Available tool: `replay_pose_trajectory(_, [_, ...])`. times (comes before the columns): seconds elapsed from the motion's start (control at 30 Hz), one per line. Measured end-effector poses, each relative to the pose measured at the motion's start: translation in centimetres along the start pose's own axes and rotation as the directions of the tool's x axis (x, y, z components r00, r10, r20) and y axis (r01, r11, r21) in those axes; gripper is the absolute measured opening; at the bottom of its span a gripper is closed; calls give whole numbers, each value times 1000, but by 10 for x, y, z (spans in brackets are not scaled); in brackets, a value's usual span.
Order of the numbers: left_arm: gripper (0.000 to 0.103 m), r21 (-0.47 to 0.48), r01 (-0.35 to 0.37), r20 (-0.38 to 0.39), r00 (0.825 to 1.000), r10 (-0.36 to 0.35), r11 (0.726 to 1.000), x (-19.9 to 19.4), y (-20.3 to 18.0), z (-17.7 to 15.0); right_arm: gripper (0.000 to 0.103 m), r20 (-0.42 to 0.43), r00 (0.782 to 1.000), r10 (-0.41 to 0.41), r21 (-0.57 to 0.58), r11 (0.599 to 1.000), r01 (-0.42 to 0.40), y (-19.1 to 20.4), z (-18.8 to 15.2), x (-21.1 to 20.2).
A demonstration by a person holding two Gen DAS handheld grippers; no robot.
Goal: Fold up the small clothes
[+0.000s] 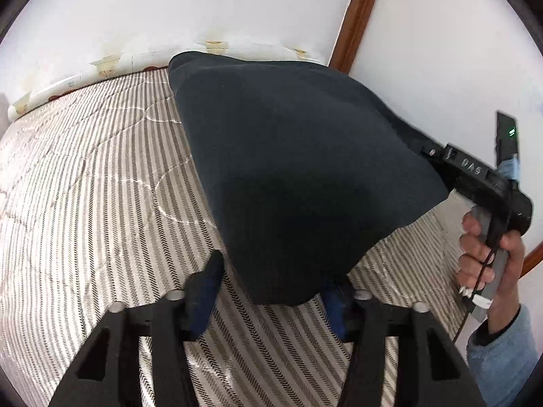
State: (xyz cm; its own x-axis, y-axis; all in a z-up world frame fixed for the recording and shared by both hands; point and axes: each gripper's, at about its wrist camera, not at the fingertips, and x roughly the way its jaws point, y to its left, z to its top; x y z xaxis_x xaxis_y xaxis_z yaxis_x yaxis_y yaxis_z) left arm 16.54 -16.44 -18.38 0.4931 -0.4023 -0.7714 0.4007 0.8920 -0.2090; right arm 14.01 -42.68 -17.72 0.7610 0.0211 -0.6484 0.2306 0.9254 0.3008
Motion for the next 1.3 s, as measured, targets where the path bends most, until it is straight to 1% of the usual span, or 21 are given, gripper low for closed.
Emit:
replay_pose_trajectory(0.03, [38, -5, -7, 2, 1000, 7, 1000, 0, 0, 1, 66, -15, 1000, 5, 12, 1000, -5, -3, -1, 2])
replay_pose_trajectory(0.07, [31, -11, -19, 7, 1000, 19, 1000, 0, 1, 4, 66, -58, 998, 20, 32, 999, -18, -5, -2, 11])
replay_pose_trajectory(0.1, [26, -20, -21, 13, 1000, 21, 1000, -1, 3, 5, 65, -90, 996, 25, 45, 999, -21, -8, -2, 18])
replay_pose_trajectory(0.13, [24, -43, -6, 26, 1000, 7, 999, -3, 5, 7, 61, -112, 993, 30, 51, 998, -24, -9, -2, 24])
replay_pose_trajectory(0.17, [19, -56, 4, 35, 999, -2, 998, -4, 6, 8, 42, -131, 989, 66, 59, 997, -59, -7, -1, 31])
replay_pose_trajectory(0.2, [15, -59, 2, 43, 999, 1, 998, -13, 13, 4, 29, -139, 984, 111, 65, 993, -103, -5, 1, 34])
replay_pose_trajectory(0.23, [14, -56, -4, 55, 998, 7, 998, -15, 13, 6, 27, -138, 983, 121, 74, 991, -111, -1, 4, 37])
replay_pose_trajectory(0.3, [13, -54, -30, 83, 996, 34, 998, -21, 16, 8, 23, -134, 987, 88, 61, 995, -80, 10, 9, 40])
replay_pose_trajectory(0.37, [12, -59, -58, 99, 993, 63, 997, -25, 24, 13, 23, -129, 989, 77, 38, 997, -73, 21, 11, 43])
replay_pose_trajectory(0.43, [12, -90, -63, 103, 992, 72, 994, -31, 36, 17, 22, -135, 987, 91, 22, 996, -89, 33, 11, 47])
replay_pose_trajectory(0.53, [12, -137, -77, 108, 990, 92, 988, -42, 60, 17, 22, -151, 978, 142, 29, 990, -139, 54, 13, 56])
replay_pose_trajectory(0.7, [12, -187, -140, 99, 982, 161, 972, -63, 101, 8, 22, -190, 958, 215, 9, 976, -217, 111, 9, 76])
replay_pose_trajectory(0.77, [12, -210, -138, 82, 984, 158, 968, -67, 115, 3, 22, -203, 951, 234, -31, 969, -245, 134, 4, 78])
replay_pose_trajectory(0.83, [12, -229, -104, 58, 991, 121, 968, -65, 128, -4, 22, -207, 946, 250, -80, 959, -271, 148, -3, 75])
replay_pose_trajectory(0.9, [11, -239, -74, 46, 995, 87, 968, -66, 135, -8, 23, -185, 950, 252, -135, 951, -278, 150, -10, 63])
replay_pose_trajectory(1.0, [11, -201, -101, 36, 993, 111, 974, -62, 124, -8, 24, -173, 949, 265, -130, 949, -288, 136, -16, 49])
replay_pose_trajectory(1.03, [11, -195, -107, 32, 993, 116, 975, -61, 129, -7, 24, -170, 950, 261, -131, 950, -285, 134, -17, 47])
replay_pose_trajectory(1.13, [11, -203, -101, 24, 994, 108, 974, -63, 132, -8, 24, -168, 958, 232, -164, 952, -259, 134, -20, 36])
replay_pose_trajectory(1.17, [11, -216, -91, 23, 995, 98, 972, -72, 138, -15, 24, -164, 961, 221, -176, 952, -249, 133, -18, 29])
replay_pose_trajectory(1.23, [11, -238, -72, 19, 997, 79, 969, -78, 146, -19, 25, -114, 976, 188, -199, 958, -207, 133, -14, 10])
replay_pose_trajectory(1.3, [11, -245, -63, 17, 997, 69, 968, -88, 144, -27, 27, -65, 983, 171, -228, 956, -182, 140, -9, -2])
